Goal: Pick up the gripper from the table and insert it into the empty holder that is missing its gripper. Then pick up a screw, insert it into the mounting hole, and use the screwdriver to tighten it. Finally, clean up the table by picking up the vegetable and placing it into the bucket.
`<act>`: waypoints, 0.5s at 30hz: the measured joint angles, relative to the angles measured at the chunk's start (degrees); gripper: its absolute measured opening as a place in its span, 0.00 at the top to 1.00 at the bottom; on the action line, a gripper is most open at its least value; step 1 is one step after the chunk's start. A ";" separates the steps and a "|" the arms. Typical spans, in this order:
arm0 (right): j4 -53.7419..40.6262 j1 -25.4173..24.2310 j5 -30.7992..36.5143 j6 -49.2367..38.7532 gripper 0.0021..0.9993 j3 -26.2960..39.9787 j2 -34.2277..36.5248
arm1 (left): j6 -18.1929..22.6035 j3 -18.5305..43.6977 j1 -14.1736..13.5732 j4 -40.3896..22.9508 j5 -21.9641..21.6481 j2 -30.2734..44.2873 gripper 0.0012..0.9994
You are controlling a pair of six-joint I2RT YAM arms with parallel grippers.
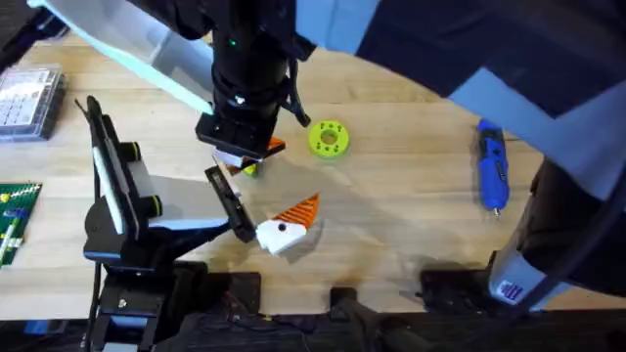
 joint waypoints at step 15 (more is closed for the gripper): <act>-0.39 -1.02 1.15 -0.26 0.16 0.02 -2.52 | 0.25 0.00 0.00 0.03 0.17 0.02 0.01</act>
